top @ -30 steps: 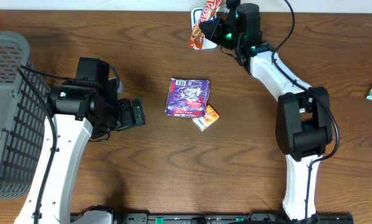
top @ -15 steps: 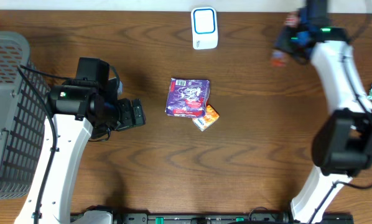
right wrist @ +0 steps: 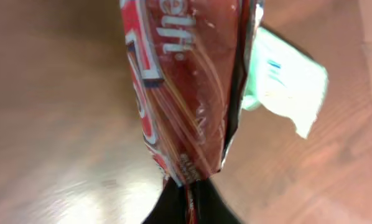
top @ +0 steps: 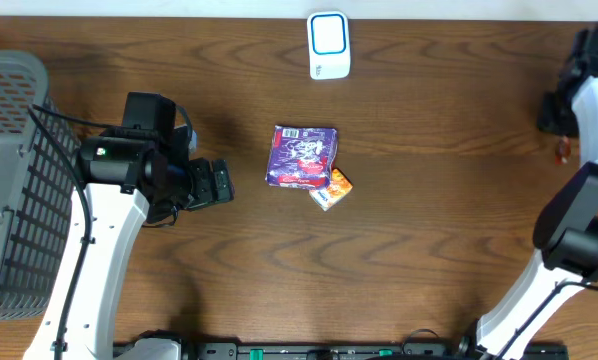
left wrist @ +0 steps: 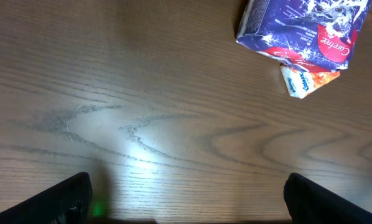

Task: Scan the item barcode
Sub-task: 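Carry the red bar to the right table edge and release it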

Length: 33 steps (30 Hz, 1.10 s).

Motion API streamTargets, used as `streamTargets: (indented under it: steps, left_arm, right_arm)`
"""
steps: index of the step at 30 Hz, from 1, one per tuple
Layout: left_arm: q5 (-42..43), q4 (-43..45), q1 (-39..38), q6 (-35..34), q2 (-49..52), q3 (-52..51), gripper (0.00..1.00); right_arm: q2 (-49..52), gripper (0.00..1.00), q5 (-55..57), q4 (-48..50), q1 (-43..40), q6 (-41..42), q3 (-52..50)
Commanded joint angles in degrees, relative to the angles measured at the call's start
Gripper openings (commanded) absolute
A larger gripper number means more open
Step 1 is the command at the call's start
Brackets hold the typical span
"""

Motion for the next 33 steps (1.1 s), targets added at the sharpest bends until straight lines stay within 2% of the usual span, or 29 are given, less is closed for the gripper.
streamTargets:
  steps: [1, 2, 4, 8, 11, 13, 16, 21, 24, 26, 27, 28, 30, 33]
  left_arm:
    - [-0.61, -0.26, 0.13, 0.35, -0.07, 0.07, 0.98]
    - [-0.61, -0.28, 0.13, 0.35, -0.07, 0.07, 0.98]
    - [-0.61, -0.28, 0.13, 0.37, -0.07, 0.07, 0.98]
    - [-0.61, -0.28, 0.13, 0.35, -0.07, 0.07, 0.98]
    - [-0.61, -0.26, 0.13, 0.35, -0.07, 0.07, 0.98]
    - [-0.61, -0.28, 0.13, 0.35, -0.07, 0.07, 0.98]
    - [-0.61, -0.26, 0.13, 0.35, -0.07, 0.07, 0.98]
    - [-0.61, -0.26, 0.13, 0.37, -0.07, 0.07, 0.98]
    - [-0.61, -0.26, 0.13, 0.35, -0.07, 0.07, 0.98]
    - [-0.61, -0.28, 0.13, 0.37, -0.07, 0.07, 0.98]
    - [-0.61, -0.26, 0.13, 0.37, -0.07, 0.07, 0.98]
    - [-0.61, -0.26, 0.13, 0.37, -0.07, 0.07, 0.98]
    - [-0.61, -0.26, 0.13, 0.35, -0.07, 0.07, 0.98]
    - [-0.61, -0.26, 0.13, 0.35, -0.07, 0.07, 0.98]
  right_arm:
    - [2.25, 0.4, 5.79, -1.6, -3.91, 4.22, 0.33]
    - [2.49, 0.58, 7.04, -2.6, -4.79, 5.81, 0.33]
    - [2.64, 0.62, 10.12, -3.8, -5.86, 9.79, 0.33]
    - [1.75, 0.64, 11.65, -4.5, -6.03, 9.9, 0.55]
    - [0.57, 0.63, 10.47, -4.35, -4.74, 9.81, 1.33]
    - [0.02, 0.67, 6.91, -4.35, -3.26, 9.68, 2.54]
    - [-0.37, 0.69, -7.04, -4.96, -0.44, 6.91, 4.79]
    - [-0.37, 0.67, -50.77, -6.84, 4.55, 5.35, 5.03]
    - [-0.37, 0.67, -66.62, -6.64, 9.16, 4.68, 3.87]
    - [-0.37, 0.69, -67.54, -6.8, 12.96, 4.52, 3.45]
    - [-0.37, 0.72, -67.04, -6.86, 15.32, 4.5, 3.32]
    - [-0.37, 0.8, -65.92, -6.84, 18.45, 4.52, 3.04]
    - [-0.37, 0.83, -63.17, -6.8, 22.08, 4.55, 2.8]
    - [-0.37, 0.93, -55.76, -6.58, 28.46, 11.72, 2.19]
